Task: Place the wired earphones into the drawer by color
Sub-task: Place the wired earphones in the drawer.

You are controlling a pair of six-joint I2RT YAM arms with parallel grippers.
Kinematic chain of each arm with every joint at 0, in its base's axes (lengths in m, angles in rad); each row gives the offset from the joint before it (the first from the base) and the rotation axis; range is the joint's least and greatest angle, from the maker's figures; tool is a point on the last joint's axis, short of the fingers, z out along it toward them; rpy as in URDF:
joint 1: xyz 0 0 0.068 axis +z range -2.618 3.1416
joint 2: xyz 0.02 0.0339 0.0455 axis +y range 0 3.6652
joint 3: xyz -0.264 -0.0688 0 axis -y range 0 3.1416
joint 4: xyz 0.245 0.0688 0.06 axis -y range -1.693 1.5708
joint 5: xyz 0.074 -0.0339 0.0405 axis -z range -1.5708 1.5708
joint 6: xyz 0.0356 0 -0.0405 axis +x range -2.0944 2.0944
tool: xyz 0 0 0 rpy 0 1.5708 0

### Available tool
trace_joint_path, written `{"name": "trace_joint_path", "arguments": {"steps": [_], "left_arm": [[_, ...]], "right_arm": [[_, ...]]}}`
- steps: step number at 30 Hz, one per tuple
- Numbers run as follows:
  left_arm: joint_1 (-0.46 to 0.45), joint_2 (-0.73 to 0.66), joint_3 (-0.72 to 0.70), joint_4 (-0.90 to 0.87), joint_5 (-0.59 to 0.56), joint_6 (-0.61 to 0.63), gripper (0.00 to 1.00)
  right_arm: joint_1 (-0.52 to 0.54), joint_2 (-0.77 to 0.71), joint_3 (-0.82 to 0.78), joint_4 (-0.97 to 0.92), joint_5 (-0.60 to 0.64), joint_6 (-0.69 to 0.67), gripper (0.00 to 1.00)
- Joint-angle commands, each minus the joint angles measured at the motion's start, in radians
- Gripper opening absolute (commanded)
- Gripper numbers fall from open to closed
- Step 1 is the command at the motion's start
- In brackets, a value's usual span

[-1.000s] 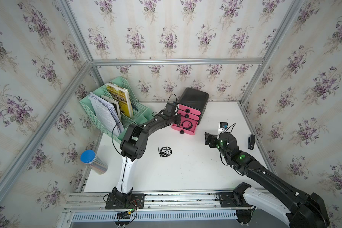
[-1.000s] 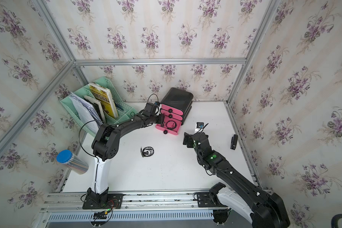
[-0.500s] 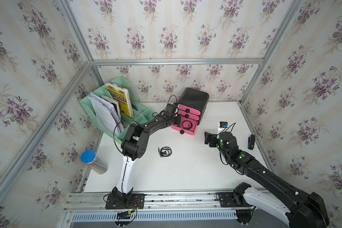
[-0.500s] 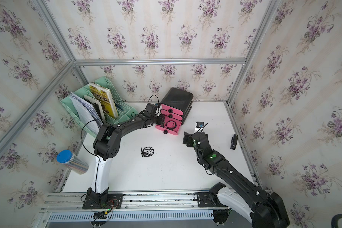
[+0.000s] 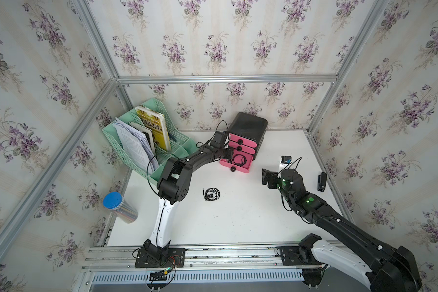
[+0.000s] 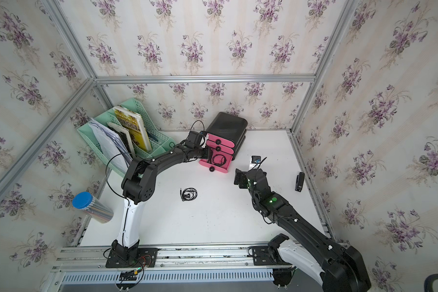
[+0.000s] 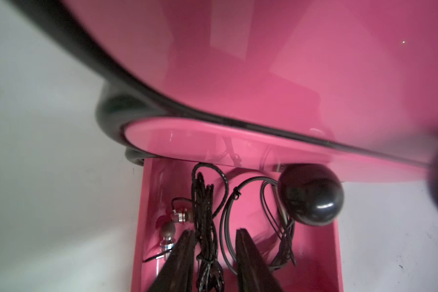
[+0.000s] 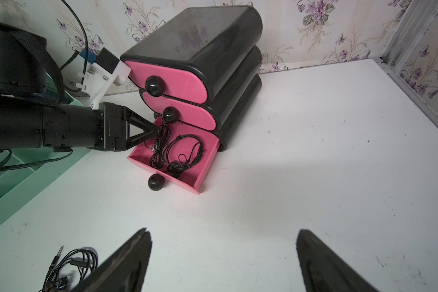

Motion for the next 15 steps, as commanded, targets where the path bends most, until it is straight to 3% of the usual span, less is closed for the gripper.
{"name": "trace_joint_path", "arguments": {"steps": [1, 10, 15], "left_arm": [[0.001, -0.036, 0.007, -0.011, 0.029, -0.002, 0.38], [0.003, -0.116, -0.013, -0.038, -0.011, -0.021, 0.44], [0.003, -0.086, -0.002, -0.020, -0.006, -0.037, 0.34]], "right_arm": [[0.001, -0.005, 0.003, 0.015, -0.004, -0.002, 0.94], [0.001, -0.001, 0.003, 0.021, -0.018, 0.001, 0.94], [0.001, 0.001, 0.004, 0.021, -0.024, 0.005, 0.94]]}}
